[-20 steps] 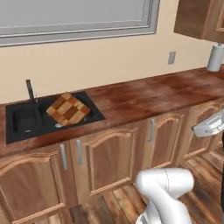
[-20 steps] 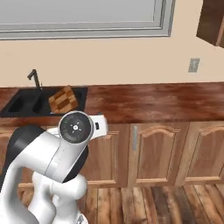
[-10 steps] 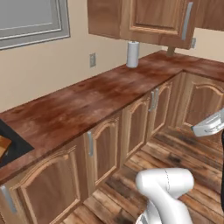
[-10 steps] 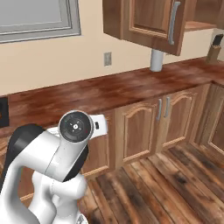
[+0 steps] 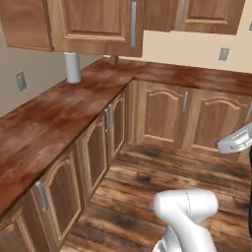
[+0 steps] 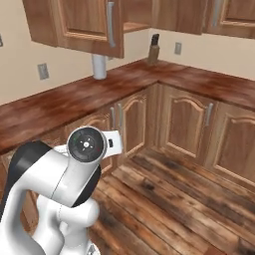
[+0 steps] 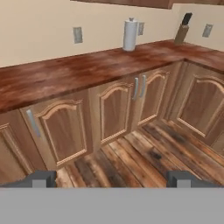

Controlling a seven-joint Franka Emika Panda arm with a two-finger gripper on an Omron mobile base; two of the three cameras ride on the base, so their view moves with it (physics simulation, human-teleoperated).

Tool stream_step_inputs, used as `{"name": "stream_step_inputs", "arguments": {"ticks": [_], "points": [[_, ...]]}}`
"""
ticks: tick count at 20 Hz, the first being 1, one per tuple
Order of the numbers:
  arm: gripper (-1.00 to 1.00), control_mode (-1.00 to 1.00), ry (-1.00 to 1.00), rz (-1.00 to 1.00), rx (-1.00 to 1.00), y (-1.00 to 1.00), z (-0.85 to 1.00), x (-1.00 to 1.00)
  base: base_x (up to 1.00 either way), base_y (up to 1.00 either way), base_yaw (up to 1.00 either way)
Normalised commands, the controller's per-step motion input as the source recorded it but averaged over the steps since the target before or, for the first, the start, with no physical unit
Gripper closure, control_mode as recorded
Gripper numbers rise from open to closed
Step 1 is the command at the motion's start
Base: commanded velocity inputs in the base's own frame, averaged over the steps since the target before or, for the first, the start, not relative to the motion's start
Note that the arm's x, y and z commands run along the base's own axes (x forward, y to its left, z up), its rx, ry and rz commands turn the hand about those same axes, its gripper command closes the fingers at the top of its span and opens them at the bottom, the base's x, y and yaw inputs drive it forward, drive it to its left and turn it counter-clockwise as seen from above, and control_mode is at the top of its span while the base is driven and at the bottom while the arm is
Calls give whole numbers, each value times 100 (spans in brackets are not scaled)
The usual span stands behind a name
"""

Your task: Move the cutting board and knife to the sink. Then move spray from the cabinet to the counter.

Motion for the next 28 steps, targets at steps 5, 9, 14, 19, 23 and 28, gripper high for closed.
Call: {"name": "stream_step_inputs", "arguments": {"ticks": [5, 9, 14, 19, 23, 28], "points": [[-100, 100, 0, 0, 0, 0, 0, 0, 0, -33, -54], [-100, 100, 0, 0, 0, 0, 0, 0, 10, -19, -47], [-100, 100, 0, 0, 0, 0, 0, 0, 35, 0, -14], [-100, 100, 0, 0, 0, 0, 0, 0, 71, 0, -3], [-100, 100, 0, 0, 0, 0, 0, 0, 100, 0, 7], [-100, 100, 0, 0, 0, 0, 0, 0, 100, 0, 19]]}}
